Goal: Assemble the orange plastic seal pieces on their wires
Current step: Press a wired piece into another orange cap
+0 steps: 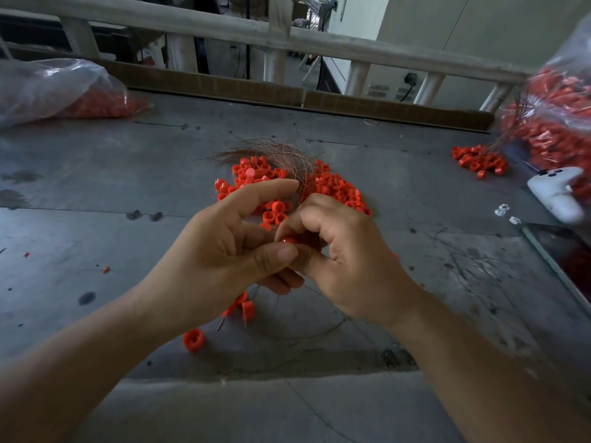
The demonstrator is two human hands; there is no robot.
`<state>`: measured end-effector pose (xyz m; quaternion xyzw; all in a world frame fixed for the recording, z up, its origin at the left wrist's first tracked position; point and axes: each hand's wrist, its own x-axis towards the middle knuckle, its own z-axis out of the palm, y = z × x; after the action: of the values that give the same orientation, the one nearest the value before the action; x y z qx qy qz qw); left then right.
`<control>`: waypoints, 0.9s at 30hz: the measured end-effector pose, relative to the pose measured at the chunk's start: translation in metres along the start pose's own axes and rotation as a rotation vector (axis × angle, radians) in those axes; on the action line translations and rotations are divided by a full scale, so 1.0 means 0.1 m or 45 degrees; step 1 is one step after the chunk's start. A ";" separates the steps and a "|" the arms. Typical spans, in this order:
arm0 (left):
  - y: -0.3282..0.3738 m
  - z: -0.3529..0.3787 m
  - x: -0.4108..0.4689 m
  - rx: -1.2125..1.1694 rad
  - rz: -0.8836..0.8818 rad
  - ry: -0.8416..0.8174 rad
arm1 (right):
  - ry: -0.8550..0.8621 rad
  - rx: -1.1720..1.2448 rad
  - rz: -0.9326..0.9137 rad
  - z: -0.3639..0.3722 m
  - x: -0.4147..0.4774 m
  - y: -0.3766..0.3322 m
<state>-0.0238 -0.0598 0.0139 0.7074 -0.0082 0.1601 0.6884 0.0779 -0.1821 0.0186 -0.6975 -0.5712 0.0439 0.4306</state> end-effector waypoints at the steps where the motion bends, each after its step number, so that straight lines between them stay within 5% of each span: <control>1: 0.00 -0.01 0.01 -0.006 -0.006 0.004 | -0.004 0.018 0.007 -0.01 0.00 0.00; 16: 0.05 -0.23 0.10 -0.685 -0.088 0.076 | -0.124 0.816 0.417 -0.04 0.04 0.00; 22: 0.07 -0.27 0.12 -0.638 -0.111 0.110 | -0.002 0.658 0.448 -0.11 0.05 -0.02; 27: 0.06 -0.28 0.12 -0.191 -0.192 0.137 | 0.015 0.349 0.433 -0.21 0.04 0.02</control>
<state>-0.0200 -0.0303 0.0225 0.6428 0.0701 0.1446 0.7490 0.0928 -0.1903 0.0324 -0.7191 -0.4314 0.1891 0.5109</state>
